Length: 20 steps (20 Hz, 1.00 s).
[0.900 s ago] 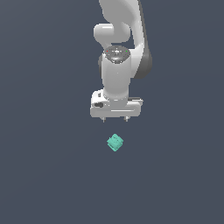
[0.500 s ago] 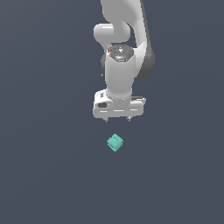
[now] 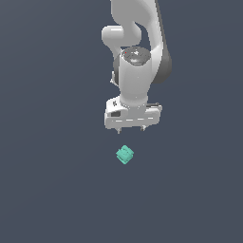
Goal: Pick up the object and move it to a goal position.
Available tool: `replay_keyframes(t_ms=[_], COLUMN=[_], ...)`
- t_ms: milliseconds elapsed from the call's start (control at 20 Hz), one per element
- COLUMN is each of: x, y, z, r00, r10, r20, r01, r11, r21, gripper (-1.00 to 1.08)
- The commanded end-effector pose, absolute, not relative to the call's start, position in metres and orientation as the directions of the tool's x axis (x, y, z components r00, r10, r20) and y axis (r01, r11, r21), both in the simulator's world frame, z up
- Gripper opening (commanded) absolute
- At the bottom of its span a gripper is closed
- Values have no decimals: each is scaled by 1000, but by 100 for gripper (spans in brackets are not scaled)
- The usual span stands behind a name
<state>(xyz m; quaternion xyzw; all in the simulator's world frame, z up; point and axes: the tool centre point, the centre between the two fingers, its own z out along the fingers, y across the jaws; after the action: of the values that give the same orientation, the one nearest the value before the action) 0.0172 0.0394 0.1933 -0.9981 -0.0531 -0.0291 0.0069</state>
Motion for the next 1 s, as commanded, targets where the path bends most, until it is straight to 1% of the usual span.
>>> replay_keyframes(t_ms=[0, 450, 950], x=[18, 25, 40], y=[39, 36, 28], z=[192, 176, 141], r00=[992, 972, 888], r10=[116, 229, 458], r20=[58, 47, 24], r01=[117, 229, 458], r11=[-993, -973, -889], r21=[-10, 1, 11], gripper=[100, 100, 100])
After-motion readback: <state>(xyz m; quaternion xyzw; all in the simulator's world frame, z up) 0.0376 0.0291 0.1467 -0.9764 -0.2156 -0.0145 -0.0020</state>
